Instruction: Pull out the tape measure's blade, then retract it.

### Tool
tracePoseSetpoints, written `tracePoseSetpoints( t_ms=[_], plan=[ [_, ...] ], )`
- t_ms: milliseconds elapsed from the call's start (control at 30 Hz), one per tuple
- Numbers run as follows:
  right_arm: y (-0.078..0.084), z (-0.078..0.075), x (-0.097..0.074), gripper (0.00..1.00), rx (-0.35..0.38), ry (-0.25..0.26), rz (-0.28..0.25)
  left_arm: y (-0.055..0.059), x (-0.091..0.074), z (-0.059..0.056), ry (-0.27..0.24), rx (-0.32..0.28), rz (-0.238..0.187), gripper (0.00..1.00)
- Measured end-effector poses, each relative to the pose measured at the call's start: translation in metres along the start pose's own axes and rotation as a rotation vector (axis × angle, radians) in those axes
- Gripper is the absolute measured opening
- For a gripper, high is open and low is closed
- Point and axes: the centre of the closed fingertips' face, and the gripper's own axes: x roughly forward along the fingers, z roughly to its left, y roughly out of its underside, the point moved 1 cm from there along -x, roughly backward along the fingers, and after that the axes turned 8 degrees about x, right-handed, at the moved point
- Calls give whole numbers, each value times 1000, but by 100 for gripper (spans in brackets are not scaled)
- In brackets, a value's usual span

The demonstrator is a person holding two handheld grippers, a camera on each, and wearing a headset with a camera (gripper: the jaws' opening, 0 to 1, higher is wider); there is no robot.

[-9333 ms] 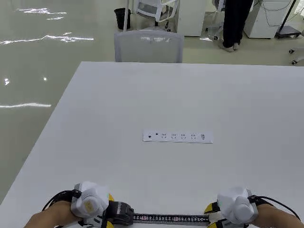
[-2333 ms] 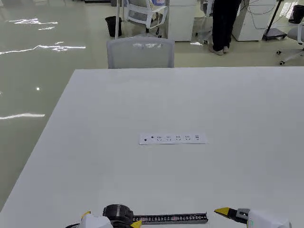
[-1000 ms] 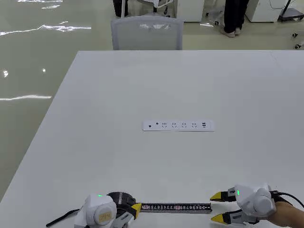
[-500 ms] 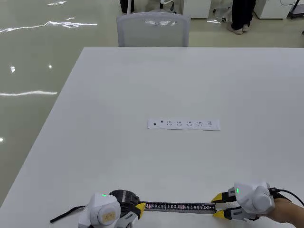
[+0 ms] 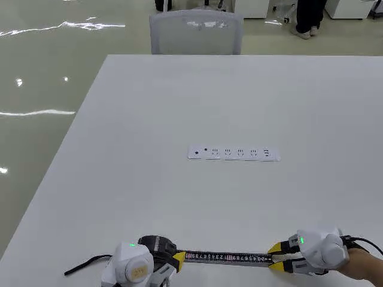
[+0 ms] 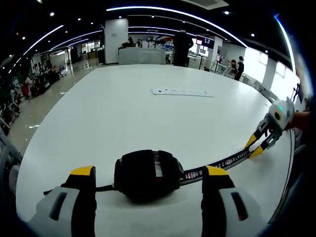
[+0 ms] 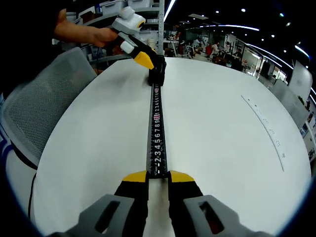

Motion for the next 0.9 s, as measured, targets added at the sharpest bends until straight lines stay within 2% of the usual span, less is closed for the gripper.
tracePoseSetpoints(
  t_ms=[233, 400, 567, 767, 900],
  plan=[
    [0, 0, 0, 14, -3, 1, 11, 7, 9, 1, -41, -18, 16, 83],
    [1, -1, 0, 14, -5, 6, 14, 9, 13, 3, -56, -60, 21, 77],
    [2, -1, 0, 14, -8, 8, 17, 8, 18, 3, -60, -90, 25, 76],
    [2, -1, 0, 14, -10, 10, 19, 5, 19, 1, -61, -130, 23, 66],
    [2, -1, 1, 14, -12, 12, 17, 8, 24, 2, -63, -130, 32, 65]
  ],
)
